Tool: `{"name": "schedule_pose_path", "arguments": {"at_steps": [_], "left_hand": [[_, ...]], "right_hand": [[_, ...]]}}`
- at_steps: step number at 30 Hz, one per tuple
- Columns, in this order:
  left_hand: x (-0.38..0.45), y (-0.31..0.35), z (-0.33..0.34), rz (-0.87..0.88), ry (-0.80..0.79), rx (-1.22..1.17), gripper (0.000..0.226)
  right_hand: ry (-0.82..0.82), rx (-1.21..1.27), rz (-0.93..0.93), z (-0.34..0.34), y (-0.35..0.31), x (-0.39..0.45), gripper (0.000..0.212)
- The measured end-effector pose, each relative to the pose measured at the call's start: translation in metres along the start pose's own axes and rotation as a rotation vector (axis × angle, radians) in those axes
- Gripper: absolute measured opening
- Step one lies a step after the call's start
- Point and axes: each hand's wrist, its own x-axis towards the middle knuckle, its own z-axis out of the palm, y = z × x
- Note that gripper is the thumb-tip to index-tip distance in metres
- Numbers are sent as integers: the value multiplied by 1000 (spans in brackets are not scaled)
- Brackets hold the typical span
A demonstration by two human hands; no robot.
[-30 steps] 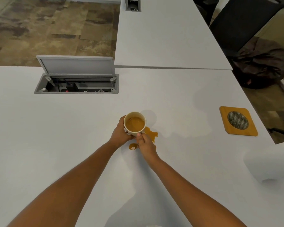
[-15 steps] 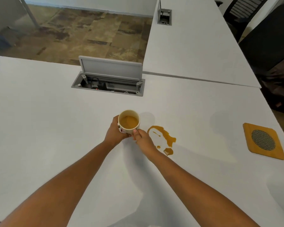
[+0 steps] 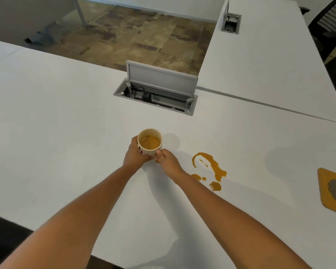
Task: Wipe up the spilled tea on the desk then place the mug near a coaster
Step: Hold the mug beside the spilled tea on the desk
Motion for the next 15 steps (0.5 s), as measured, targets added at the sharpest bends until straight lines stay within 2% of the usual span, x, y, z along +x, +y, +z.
{"name": "schedule_pose_path", "arguments": {"at_steps": [6, 15], "left_hand": [[1, -6, 1, -37, 11, 18, 84], [5, -11, 0, -34, 51, -5, 84]], "right_hand": [[-18, -19, 22, 1, 5, 5, 34], [-39, -70, -16, 0, 3, 15, 24]]}}
